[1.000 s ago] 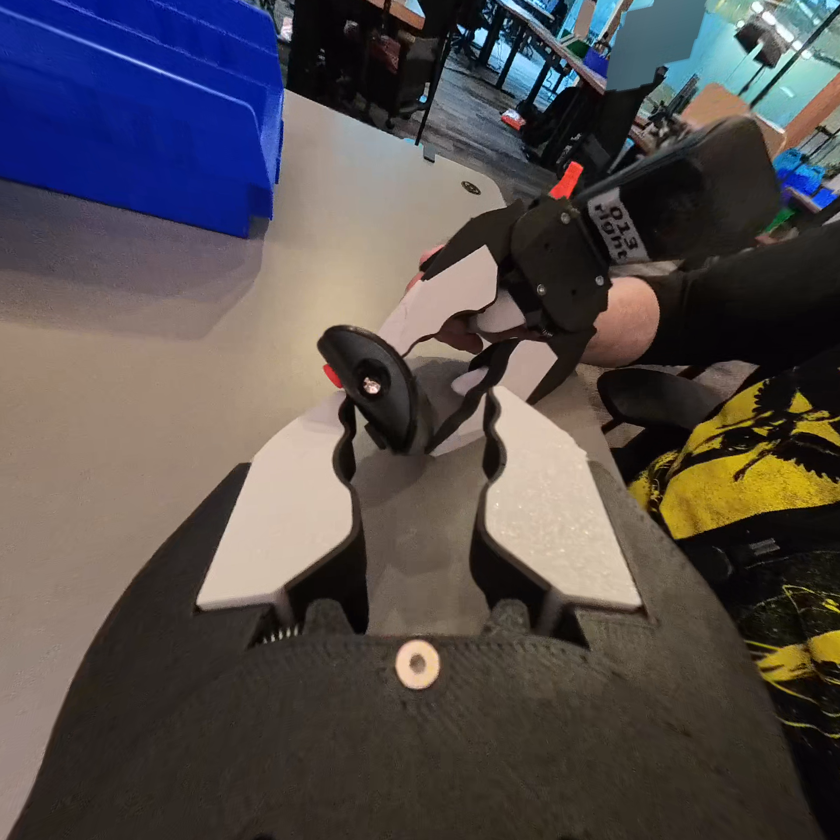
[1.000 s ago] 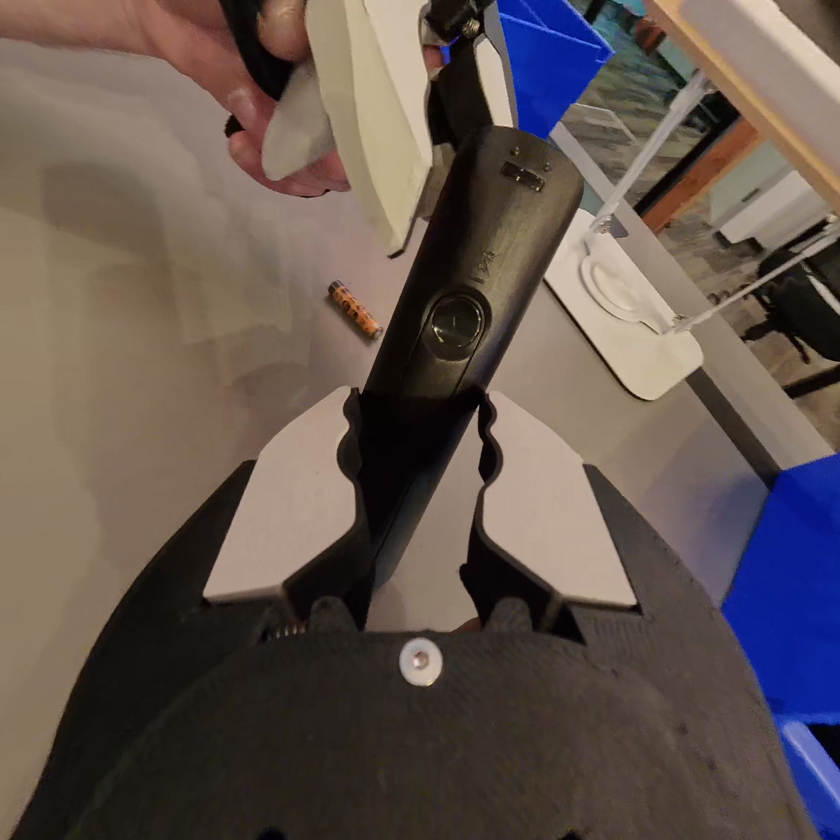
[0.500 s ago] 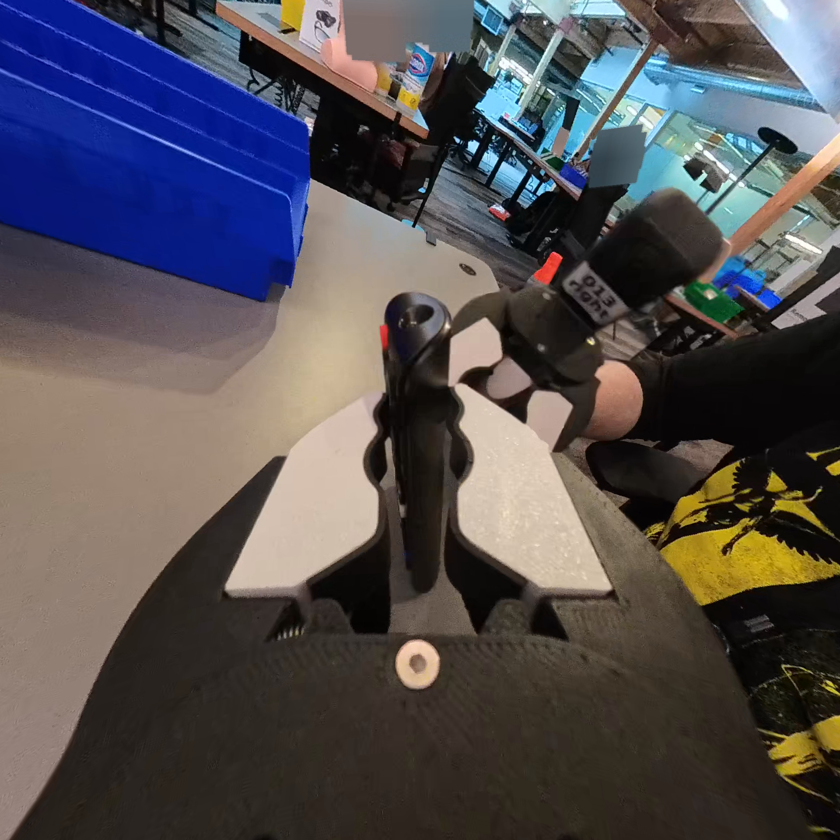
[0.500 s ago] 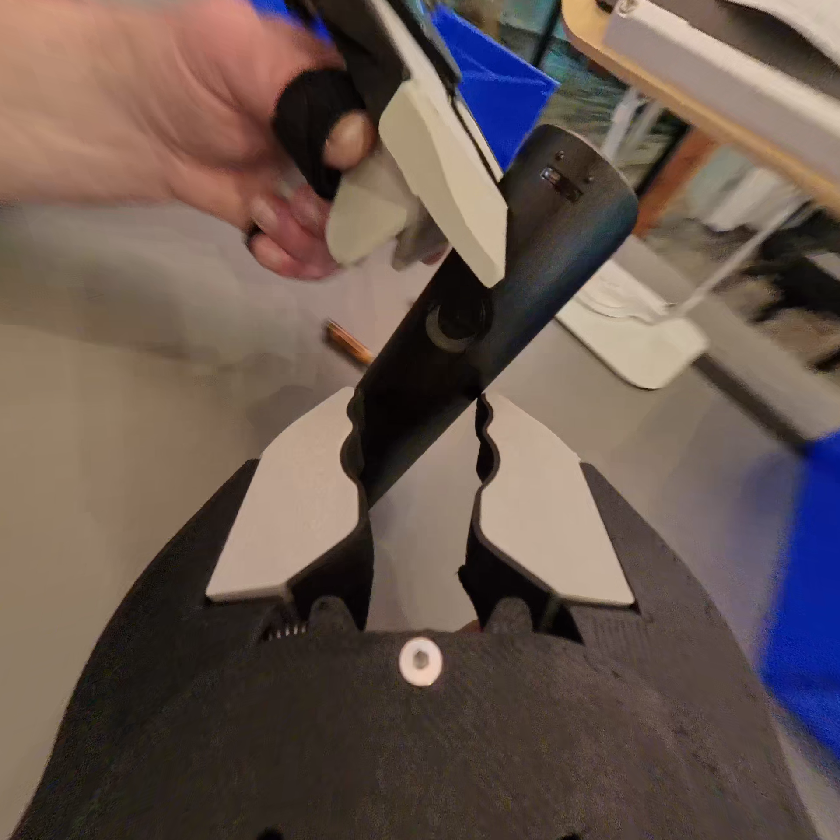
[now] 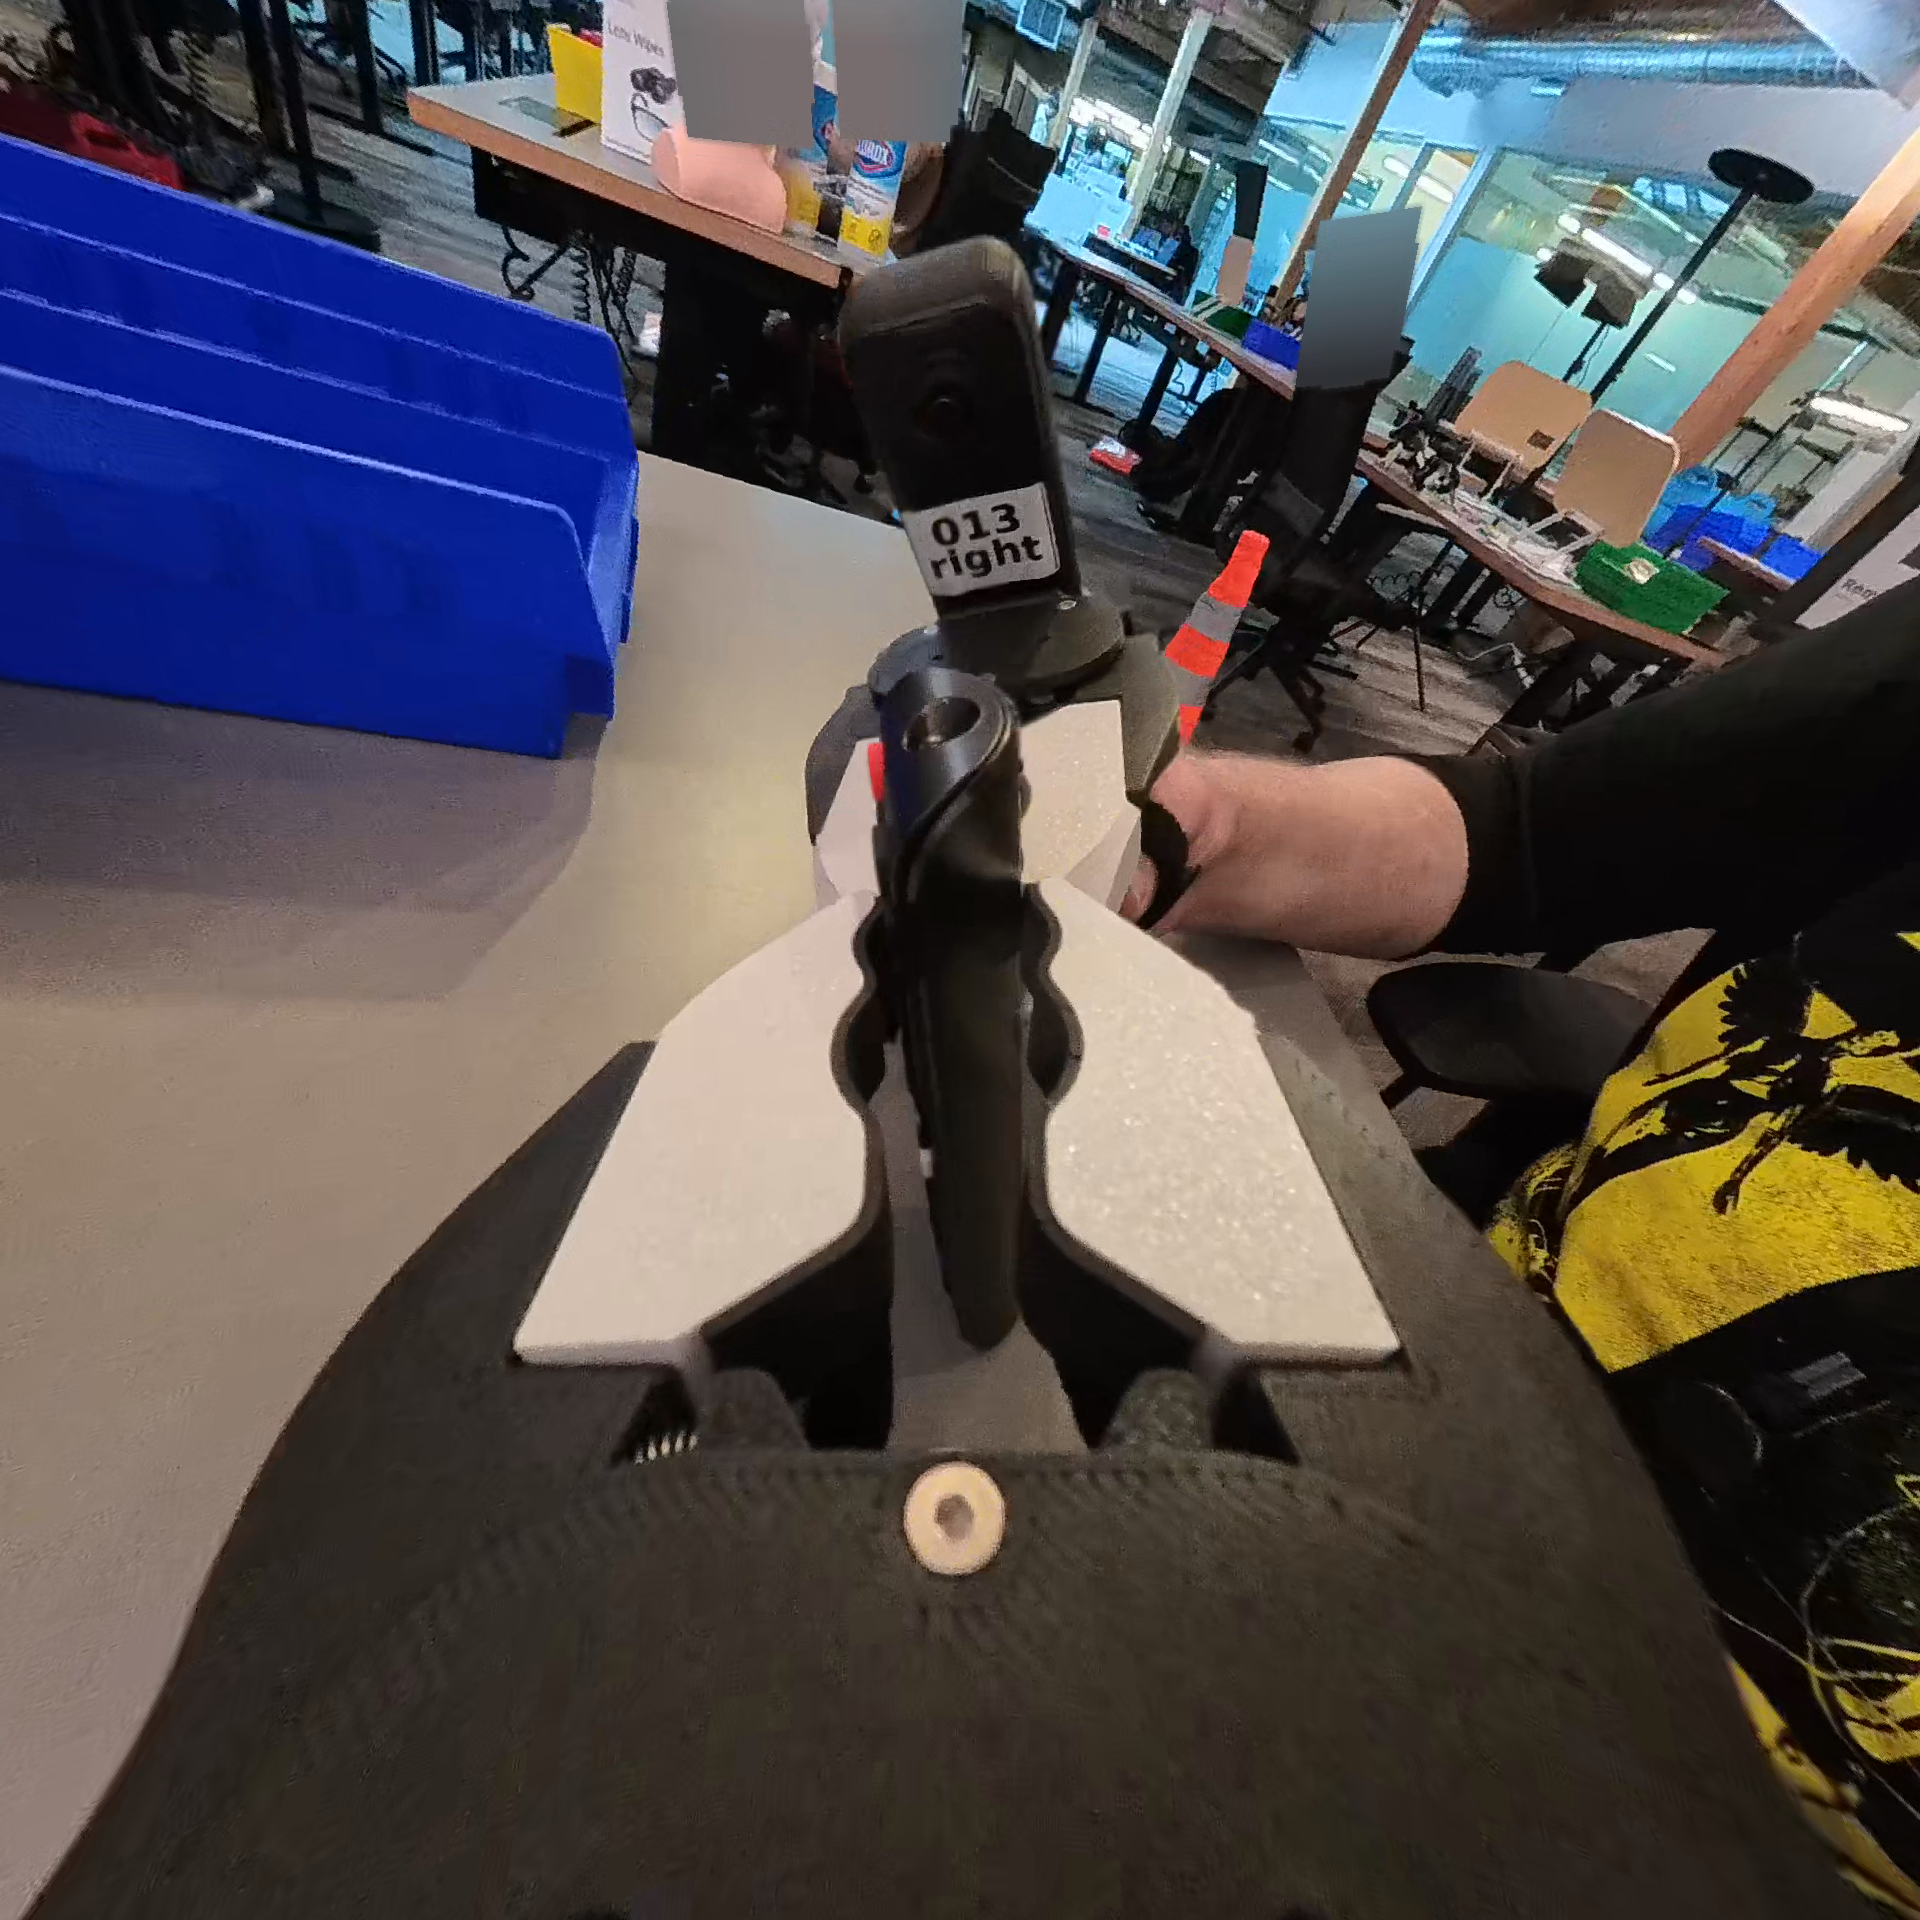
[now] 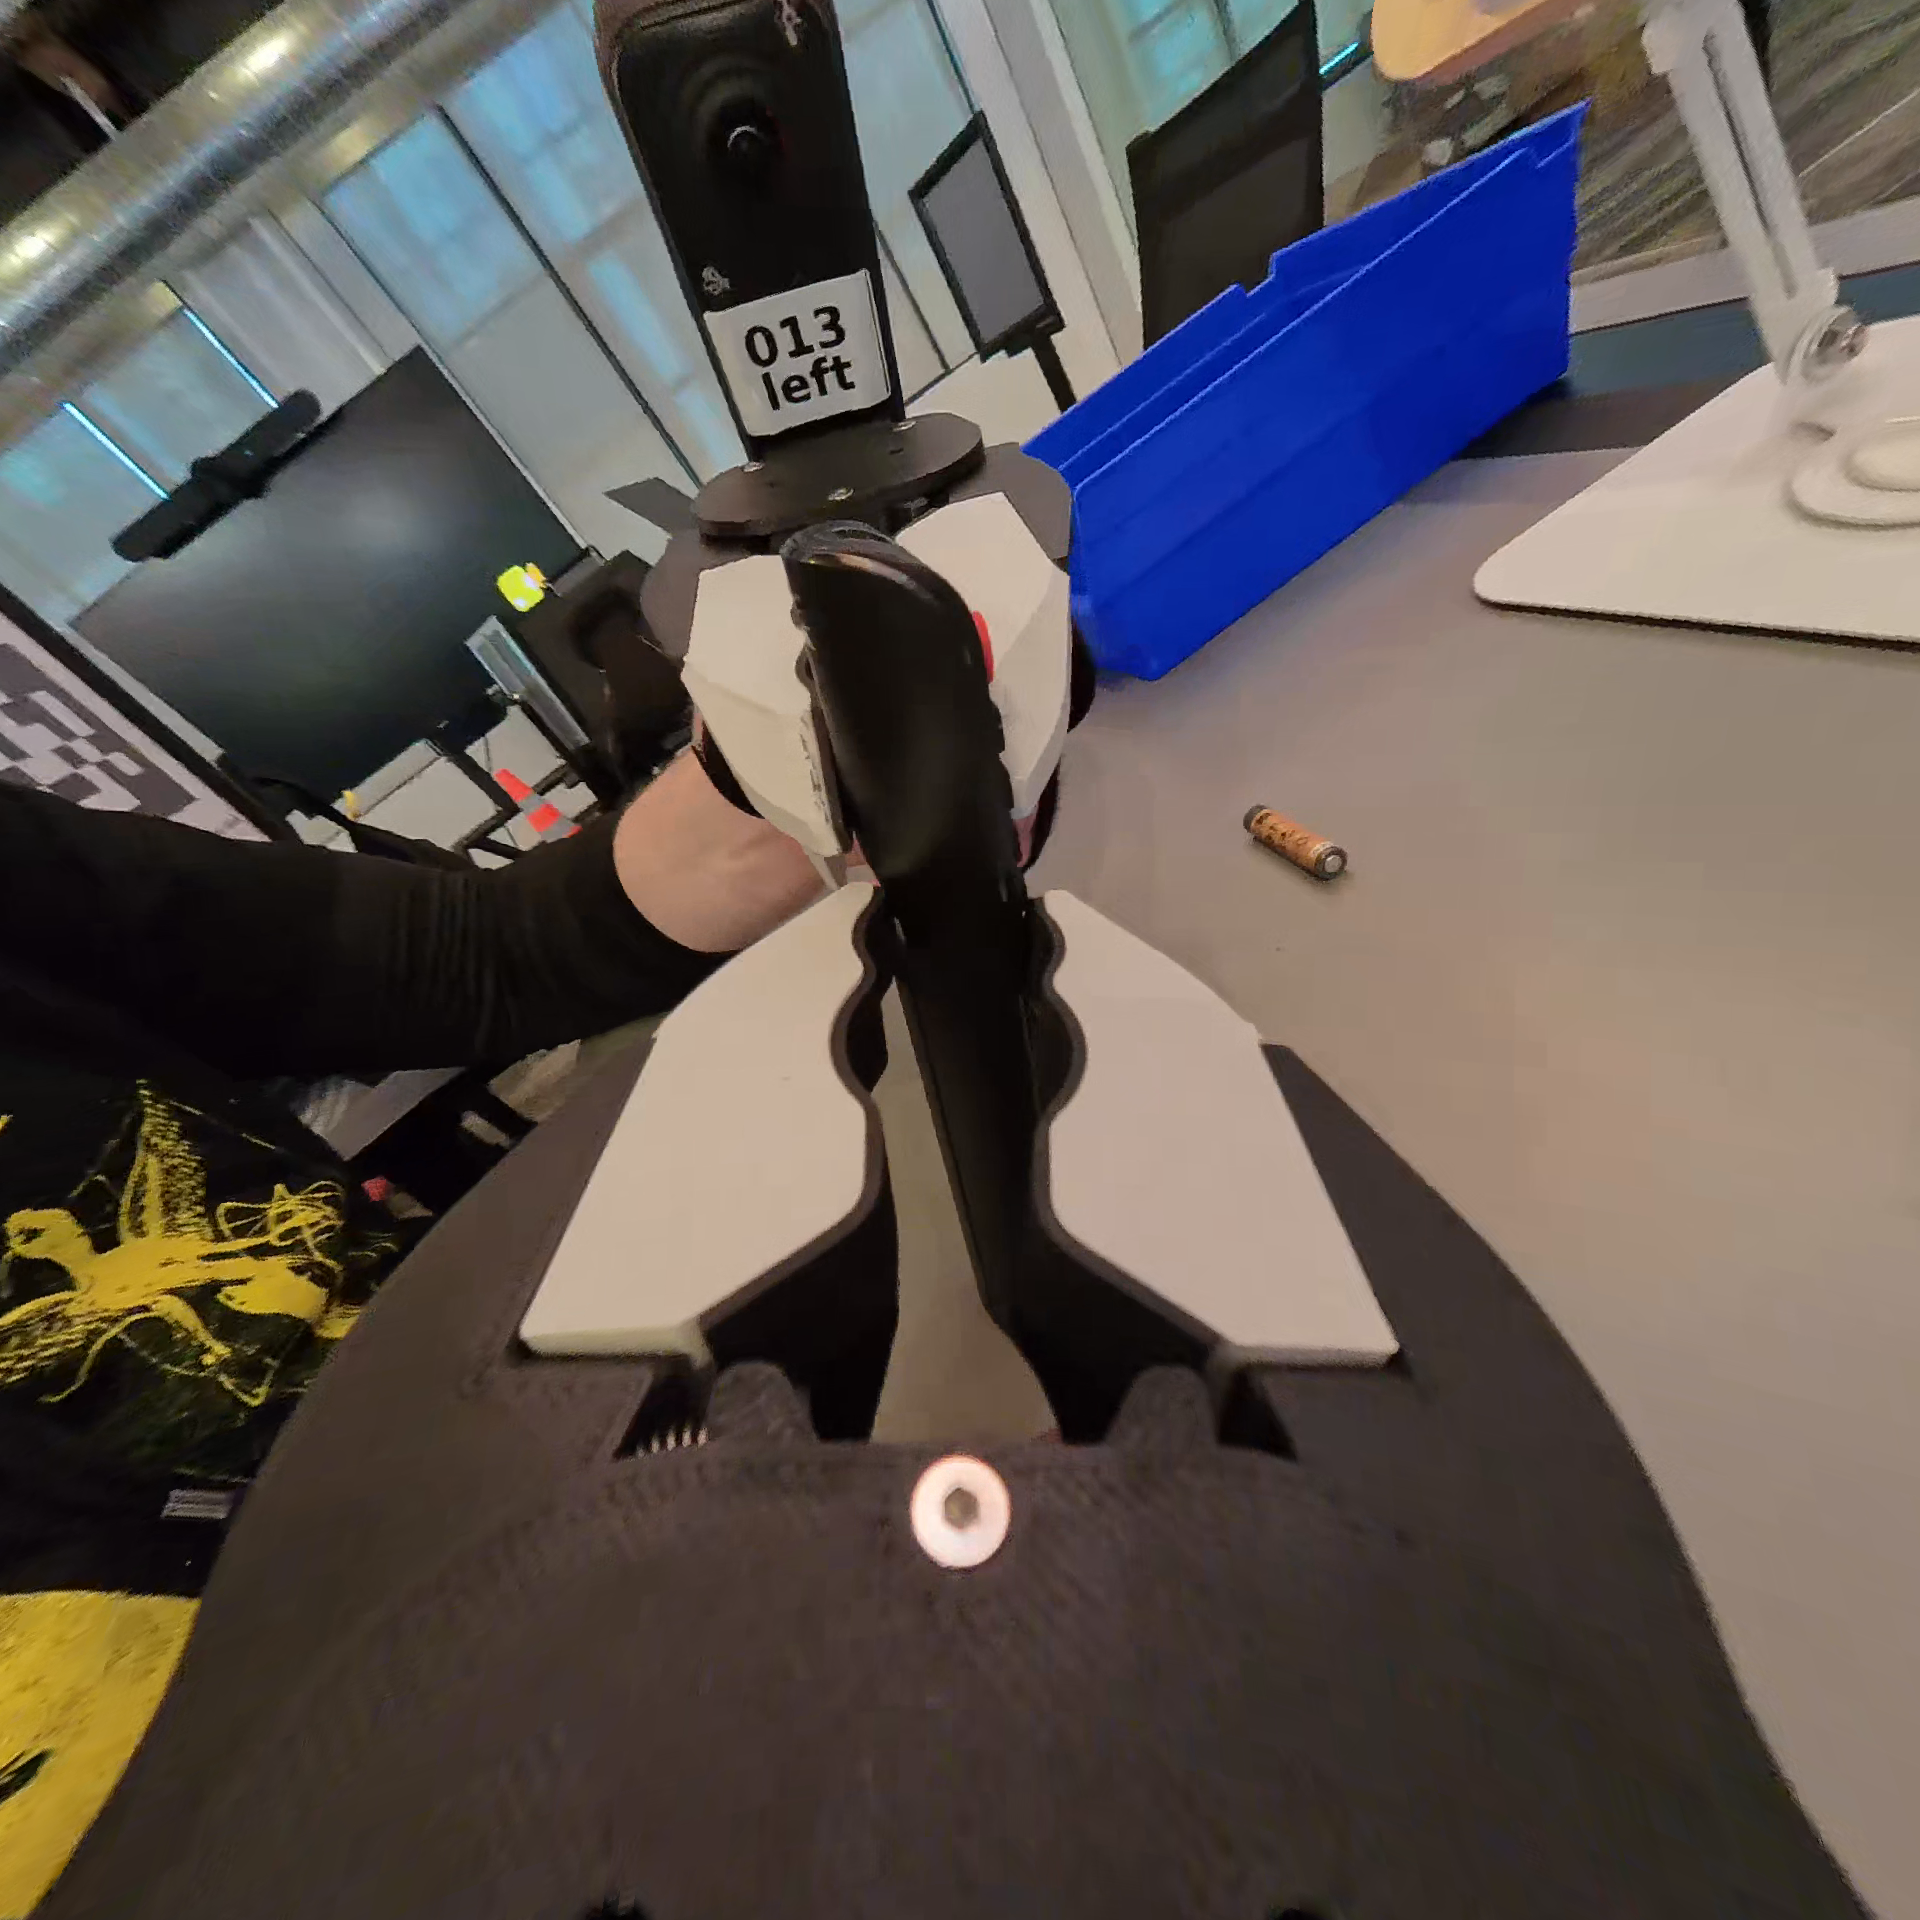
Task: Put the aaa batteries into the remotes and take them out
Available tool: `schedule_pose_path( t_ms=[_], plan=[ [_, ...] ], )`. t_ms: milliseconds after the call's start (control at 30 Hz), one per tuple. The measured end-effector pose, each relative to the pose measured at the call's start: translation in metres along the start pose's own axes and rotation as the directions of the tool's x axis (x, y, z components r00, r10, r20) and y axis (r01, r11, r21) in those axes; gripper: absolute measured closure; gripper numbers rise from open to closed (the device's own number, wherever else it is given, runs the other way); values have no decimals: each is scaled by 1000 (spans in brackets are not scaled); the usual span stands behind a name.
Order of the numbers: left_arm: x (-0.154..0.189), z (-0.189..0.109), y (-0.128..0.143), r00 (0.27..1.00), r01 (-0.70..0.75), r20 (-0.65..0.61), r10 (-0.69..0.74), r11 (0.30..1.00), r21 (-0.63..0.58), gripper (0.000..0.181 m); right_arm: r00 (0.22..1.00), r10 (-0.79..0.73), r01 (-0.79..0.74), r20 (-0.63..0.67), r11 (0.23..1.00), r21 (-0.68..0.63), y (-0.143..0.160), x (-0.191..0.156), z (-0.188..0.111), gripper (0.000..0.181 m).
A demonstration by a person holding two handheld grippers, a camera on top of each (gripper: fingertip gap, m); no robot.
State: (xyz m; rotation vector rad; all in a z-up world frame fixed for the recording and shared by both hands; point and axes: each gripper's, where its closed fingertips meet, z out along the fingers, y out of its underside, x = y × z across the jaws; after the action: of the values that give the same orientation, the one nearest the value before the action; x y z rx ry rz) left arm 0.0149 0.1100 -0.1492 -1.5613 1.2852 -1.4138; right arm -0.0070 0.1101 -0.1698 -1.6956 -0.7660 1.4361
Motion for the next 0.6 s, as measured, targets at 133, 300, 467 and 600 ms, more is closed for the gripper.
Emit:
schedule_pose_path(
  t_ms=[133, 300, 467, 600],
  plan=[
    [2, 1, 0, 1000, -23, -8, 23, 1000, 16, 157, 1000, -22, 23, 14, 1000, -21, 1, -1, -2, 159],
    [8, 4, -3, 996, -86, 13, 85, 996, 21, 158, 988, -146, 142, -43, 986, -93, 0, -1, -5, 153],
    [17, 9, -4, 987, -160, 23, 160, 987, 12, 158, 989, -148, 143, -26, 978, -155, 2, -11, -9, 151],
    [20, 18, 0, 987, -157, 18, 157, 988, -12, 125, 977, -208, 196, -47, 962, -192, 9, -9, -8, 161]
  ],
)
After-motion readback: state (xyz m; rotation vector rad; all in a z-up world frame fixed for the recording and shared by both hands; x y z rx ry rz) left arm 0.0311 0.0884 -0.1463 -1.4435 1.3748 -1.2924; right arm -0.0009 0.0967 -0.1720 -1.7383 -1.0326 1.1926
